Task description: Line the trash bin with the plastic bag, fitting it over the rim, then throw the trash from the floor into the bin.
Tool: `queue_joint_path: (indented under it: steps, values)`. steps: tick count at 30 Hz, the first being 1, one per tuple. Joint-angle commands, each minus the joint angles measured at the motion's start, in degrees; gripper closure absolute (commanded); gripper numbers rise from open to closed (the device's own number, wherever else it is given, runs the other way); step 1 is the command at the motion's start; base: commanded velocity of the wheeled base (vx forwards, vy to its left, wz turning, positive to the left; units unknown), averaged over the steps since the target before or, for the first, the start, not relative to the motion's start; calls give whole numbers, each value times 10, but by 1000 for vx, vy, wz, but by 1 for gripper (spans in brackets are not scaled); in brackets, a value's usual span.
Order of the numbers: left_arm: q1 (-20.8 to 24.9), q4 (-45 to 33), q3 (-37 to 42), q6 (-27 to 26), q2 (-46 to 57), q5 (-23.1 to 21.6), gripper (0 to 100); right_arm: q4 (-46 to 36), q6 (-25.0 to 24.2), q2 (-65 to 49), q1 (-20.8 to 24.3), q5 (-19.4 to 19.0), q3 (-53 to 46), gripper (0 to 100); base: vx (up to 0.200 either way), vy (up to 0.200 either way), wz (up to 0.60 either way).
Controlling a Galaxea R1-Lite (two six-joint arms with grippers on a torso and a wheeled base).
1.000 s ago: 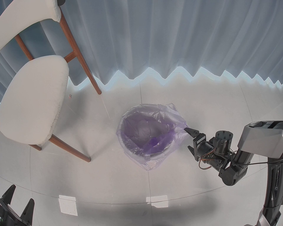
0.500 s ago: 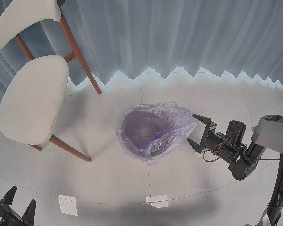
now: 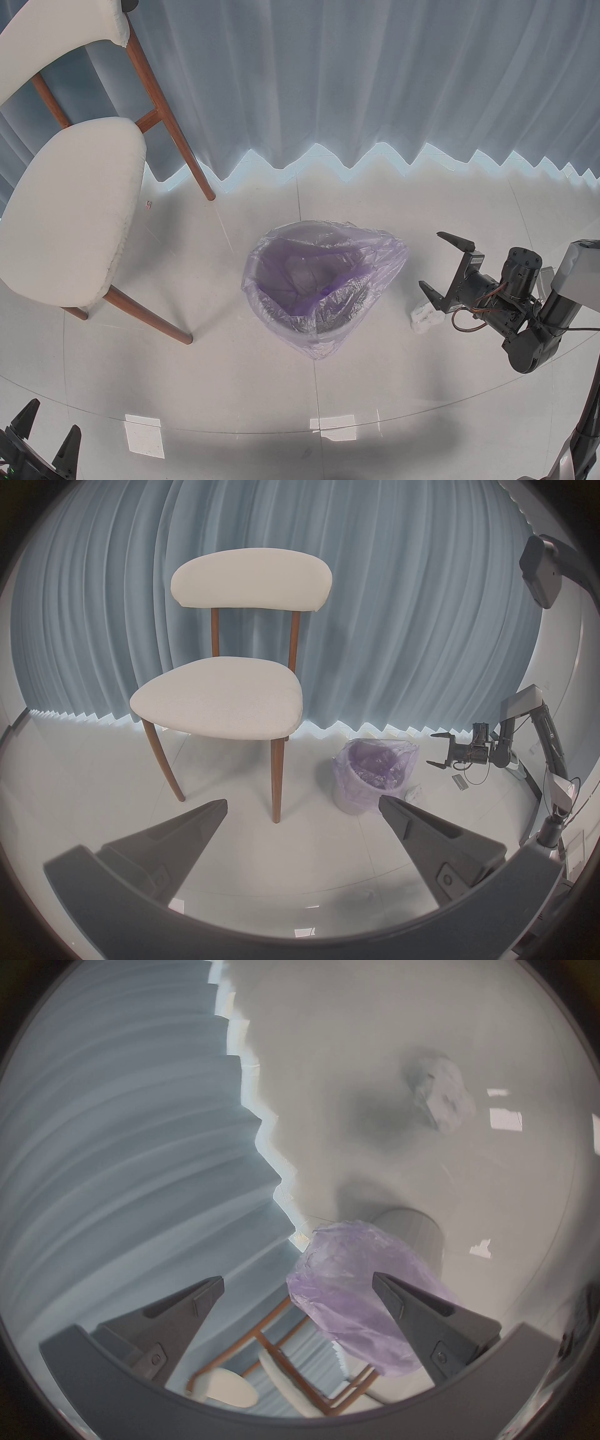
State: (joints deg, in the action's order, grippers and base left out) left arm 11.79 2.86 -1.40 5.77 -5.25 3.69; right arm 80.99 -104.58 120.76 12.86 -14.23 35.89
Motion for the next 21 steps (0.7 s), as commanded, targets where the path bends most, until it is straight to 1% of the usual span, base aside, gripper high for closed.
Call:
queue_joint_path:
  steps: [1, 3, 5, 6, 7, 9, 10, 11, 13, 15, 16, 17, 18, 19, 20, 21]
  values:
    - [0, 0, 5, 2, -1, 3, 0, 0, 183, 18, 20, 2, 4, 0, 0, 0, 0]
    - [0, -1, 7, 6, -1, 9, 0, 1, 280, 17, 23, 3, 4, 0, 0, 0, 0]
    - [0, -1, 8, 7, -1, 11, 0, 1, 357, 17, 30, 9, 3, 0, 0, 0, 0]
    - [0, -1, 9, 7, -1, 12, 0, 1, 392, 21, 35, 17, 4, 0, 0, 0, 0]
    - [0, -2, 10, 8, -1, 12, 0, 2, 423, 27, 36, 31, 6, 0, 0, 0, 0]
    - [0, -3, 10, 17, -1, 16, 0, 4, 486, 53, 35, 72, 12, 0, 0, 0, 0]
    - [0, -4, 9, 21, -2, 23, 0, 7, 507, 65, 34, 90, 18, 0, 0, 0, 0]
    - [-2, -5, 9, 26, -2, 35, 0, 14, 524, 79, 33, 112, 29, 0, 0, 0, 0]
    - [-8, -3, 9, 29, -1, 53, 0, 28, 529, 98, 30, 140, 52, 0, 0, 0, 0]
    - [-10, -2, 9, 34, -1, 58, 0, 27, 529, 104, 30, 144, 66, 0, 0, 0, 0]
    - [-12, -2, 9, 43, -1, 75, 0, 25, 530, 110, 32, 145, 83, 0, 0, 0, 0]
    - [-12, -2, 9, 43, -1, 75, 0, 25, 530, 110, 32, 145, 83, 0, 0, 0, 0]
    - [-28, -3, 8, 50, -1, 96, 0, 25, 532, 116, 37, 146, 99, 0, 0, 0, 0]
    - [-41, -3, 9, 50, -1, 97, 0, 24, 533, 118, 38, 147, 110, 0, 0, 0, 0]
    - [-41, -3, 8, 50, -1, 97, 0, 23, 533, 118, 39, 147, 113, 0, 0, 0, 0]
    - [-50, -3, 9, 50, -1, 97, 0, 22, 533, 118, 43, 148, 128, 100, 0, 0, 0]
